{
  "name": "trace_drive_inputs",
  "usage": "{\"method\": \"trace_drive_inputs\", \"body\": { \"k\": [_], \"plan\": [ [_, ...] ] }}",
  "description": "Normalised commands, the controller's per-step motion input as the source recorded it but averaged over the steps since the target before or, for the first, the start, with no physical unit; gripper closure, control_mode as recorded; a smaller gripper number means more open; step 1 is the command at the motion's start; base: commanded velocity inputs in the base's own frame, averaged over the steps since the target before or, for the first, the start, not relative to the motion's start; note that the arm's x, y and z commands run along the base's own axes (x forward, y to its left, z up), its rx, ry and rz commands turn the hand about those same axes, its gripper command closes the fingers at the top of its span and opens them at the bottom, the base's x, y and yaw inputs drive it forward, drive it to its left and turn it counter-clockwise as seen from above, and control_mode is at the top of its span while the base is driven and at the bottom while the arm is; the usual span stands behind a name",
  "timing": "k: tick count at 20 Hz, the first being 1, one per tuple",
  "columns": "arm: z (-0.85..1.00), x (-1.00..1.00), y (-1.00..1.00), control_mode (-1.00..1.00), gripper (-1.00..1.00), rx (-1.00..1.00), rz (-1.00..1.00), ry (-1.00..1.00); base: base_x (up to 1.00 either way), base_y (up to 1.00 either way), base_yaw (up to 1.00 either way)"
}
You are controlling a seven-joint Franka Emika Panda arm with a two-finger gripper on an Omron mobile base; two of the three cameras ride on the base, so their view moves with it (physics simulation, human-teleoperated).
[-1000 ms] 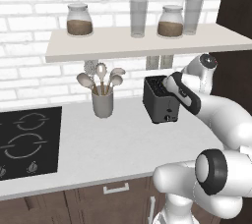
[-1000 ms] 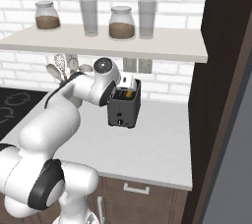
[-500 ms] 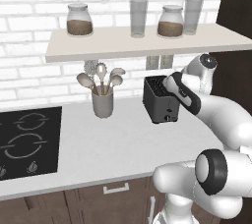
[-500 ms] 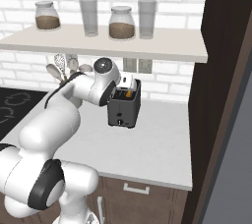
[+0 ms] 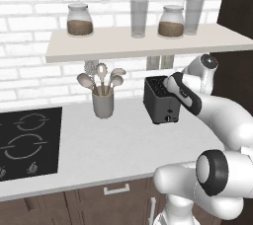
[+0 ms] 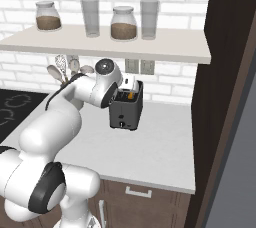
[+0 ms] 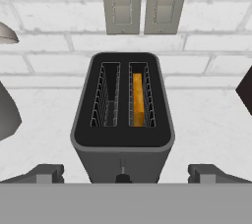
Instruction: Start the toaster. Once the lever pops up, take the bread to the plate on the dining counter.
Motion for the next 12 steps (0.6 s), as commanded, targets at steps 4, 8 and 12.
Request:
{"method": "trace_drive_inputs", "body": {
  "k": [4,8,12],
  "plan": [
    [0.00,0.00,0.00,-1.00,-1.00,0.00,0.00,0.00,0.00,0.00,0.00],
    [0.00,0.00,0.00,-1.00,-1.00,0.00,0.00,0.00,0.00,0.00,0.00],
    [0.00,0.00,0.00,-1.00,-1.00,0.00,0.00,0.00,0.00,0.00,0.00]
  ]
}}
